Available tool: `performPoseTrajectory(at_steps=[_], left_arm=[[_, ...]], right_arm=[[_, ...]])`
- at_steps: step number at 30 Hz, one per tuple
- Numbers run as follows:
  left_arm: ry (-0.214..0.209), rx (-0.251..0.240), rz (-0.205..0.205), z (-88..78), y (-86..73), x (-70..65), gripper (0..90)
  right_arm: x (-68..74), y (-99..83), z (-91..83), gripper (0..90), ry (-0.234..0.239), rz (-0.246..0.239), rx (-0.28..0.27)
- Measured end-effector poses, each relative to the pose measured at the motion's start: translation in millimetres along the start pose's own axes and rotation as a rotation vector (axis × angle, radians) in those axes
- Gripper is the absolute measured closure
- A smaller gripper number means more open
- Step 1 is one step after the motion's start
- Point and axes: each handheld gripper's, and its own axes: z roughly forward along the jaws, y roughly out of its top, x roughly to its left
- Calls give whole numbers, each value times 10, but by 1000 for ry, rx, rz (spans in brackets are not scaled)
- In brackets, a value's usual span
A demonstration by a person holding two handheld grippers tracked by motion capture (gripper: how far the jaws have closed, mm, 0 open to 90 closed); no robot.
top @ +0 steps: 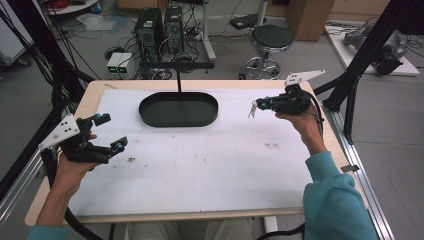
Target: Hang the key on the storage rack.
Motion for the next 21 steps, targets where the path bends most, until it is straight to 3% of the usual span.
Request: performPoseTrajectory(at_steps=[2, 4, 5, 15, 16, 21], left_arm=[[-33, 17, 23, 92, 144, -6, 17], [-56, 19, 23, 157, 233, -11, 17], [-56, 19, 23, 157, 233, -11, 17], [-190, 56, 48, 490, 574, -117, 17], [-201, 59, 44, 518, 596, -126, 17], [-226, 82, 46, 646, 677, -165, 17]], right_arm=[[125, 73, 27, 889, 56, -31, -47], [190, 115, 53, 889, 78, -64, -80], [231, 133, 65, 889, 99, -57, -89], [492, 269, 280, 888, 208, -109, -141], [526, 290, 330, 888, 244, -121, -150], [635, 339, 404, 888, 298, -139, -173]])
